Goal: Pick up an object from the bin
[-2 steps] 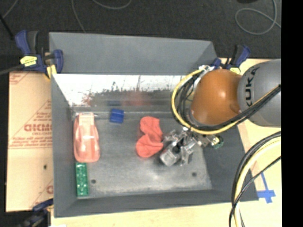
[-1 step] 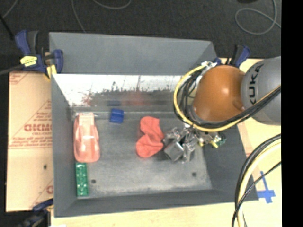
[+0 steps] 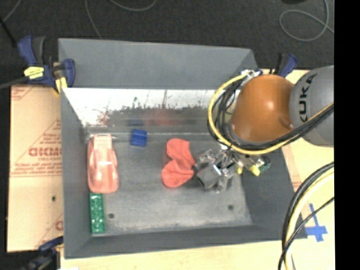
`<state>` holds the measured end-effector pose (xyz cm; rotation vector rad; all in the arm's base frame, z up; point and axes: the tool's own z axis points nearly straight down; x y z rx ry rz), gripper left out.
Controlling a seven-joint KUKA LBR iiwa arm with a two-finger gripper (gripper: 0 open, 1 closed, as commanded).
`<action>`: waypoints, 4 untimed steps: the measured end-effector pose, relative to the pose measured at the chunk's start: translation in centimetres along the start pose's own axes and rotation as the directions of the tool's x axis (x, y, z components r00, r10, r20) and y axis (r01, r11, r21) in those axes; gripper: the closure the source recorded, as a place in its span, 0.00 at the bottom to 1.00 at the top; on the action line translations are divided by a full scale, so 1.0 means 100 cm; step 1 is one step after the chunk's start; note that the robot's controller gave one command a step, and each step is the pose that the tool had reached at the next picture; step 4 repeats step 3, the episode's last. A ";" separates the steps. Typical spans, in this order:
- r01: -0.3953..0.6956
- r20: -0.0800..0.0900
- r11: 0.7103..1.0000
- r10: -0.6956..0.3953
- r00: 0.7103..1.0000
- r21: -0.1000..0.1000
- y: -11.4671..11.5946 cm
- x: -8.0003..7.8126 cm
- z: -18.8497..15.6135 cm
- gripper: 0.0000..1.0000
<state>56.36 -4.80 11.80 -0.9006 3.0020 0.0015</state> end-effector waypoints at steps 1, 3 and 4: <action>-0.001 0.001 1.000 0.001 1.000 0.000 0.000 0.000 -0.007 1.00; -0.005 0.000 1.000 0.005 1.000 -0.001 0.000 0.001 -0.014 1.00; -0.005 0.000 1.000 0.005 1.000 -0.001 0.000 0.001 -0.014 1.00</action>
Offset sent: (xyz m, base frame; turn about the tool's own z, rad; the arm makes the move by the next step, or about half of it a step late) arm 0.0000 0.0002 0.0149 0.0000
